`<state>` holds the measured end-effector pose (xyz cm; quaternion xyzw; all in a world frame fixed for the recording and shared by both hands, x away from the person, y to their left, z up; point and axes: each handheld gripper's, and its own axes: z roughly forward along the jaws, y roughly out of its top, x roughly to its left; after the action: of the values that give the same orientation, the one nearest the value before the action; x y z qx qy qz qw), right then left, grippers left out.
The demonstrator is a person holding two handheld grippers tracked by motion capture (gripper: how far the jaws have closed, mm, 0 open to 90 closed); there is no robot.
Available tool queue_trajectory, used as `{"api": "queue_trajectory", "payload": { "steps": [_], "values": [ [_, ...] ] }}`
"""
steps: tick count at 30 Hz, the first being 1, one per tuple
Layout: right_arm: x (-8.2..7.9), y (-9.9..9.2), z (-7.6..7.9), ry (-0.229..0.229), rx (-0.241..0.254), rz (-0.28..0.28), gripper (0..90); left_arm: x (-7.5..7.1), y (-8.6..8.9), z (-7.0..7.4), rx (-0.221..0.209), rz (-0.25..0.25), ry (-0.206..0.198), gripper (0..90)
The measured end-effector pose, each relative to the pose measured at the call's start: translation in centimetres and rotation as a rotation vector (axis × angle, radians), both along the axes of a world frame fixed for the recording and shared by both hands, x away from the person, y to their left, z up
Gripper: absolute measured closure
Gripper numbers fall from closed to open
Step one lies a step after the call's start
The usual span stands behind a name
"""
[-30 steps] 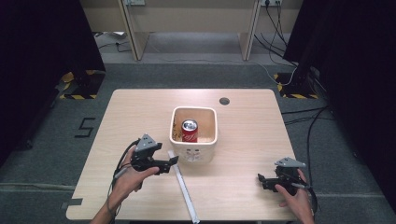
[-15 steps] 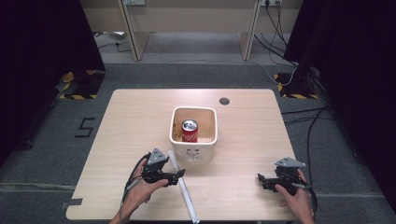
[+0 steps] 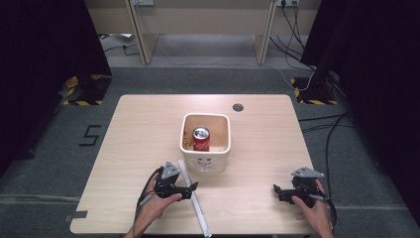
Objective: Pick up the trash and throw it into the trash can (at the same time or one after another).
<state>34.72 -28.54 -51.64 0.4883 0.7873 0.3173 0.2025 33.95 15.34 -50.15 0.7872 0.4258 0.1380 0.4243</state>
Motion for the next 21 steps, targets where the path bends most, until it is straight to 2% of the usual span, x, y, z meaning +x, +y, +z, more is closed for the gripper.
{"api": "queue_trajectory", "payload": {
  "steps": [5, 8, 13, 21],
  "values": [
    [0.0, 0.0, 0.0, 0.0, 0.0, 0.0, 0.1, -0.2, -0.5, -0.5, 0.026, -0.016, 0.009, 15.4],
    [0.0, 0.0, 0.0, 0.0, 0.0, 0.0, 0.1, -0.2, -0.8, -0.9, 0.049, -0.01, 0.0, 15.4],
    [0.0, 0.0, 0.0, 0.0, 0.0, 0.0, 0.2, -0.2, -0.9, -1.4, 0.123, -0.007, -0.01, 18.7],
    [0.0, 0.0, 0.0, 0.0, 0.0, 0.0, 0.2, 0.2, -0.3, -1.7, 0.143, 0.002, 0.003, 18.9]
  ]
}}
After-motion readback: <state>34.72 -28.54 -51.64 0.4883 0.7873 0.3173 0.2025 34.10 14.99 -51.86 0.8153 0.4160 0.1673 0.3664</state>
